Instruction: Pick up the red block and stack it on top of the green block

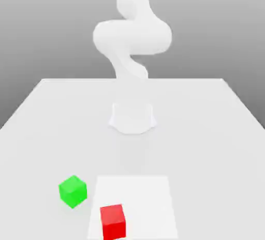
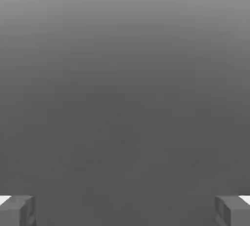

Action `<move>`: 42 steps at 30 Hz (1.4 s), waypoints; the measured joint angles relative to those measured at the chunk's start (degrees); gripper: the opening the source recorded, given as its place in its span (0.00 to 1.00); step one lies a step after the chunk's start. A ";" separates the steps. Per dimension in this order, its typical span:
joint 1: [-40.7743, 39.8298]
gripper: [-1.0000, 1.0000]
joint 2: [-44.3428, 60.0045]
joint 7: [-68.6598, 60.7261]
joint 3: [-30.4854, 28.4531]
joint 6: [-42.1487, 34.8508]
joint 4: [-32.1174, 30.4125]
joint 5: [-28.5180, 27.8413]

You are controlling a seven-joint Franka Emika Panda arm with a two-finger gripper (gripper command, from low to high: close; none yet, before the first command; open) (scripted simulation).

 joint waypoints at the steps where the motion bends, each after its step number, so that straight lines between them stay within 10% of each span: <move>1: 0.46 0.50 2.26 -0.99 -0.63 0.83 -0.37 0.36; 29: 1.47 0.50 60.23 -21.34 -5.30 26.08 -7.65 5.55; 30: 0.96 0.00 62.15 -21.80 -4.67 27.65 -7.35 6.16; 42: 1.81 0.00 53.66 -20.24 -6.35 20.71 -8.89 3.09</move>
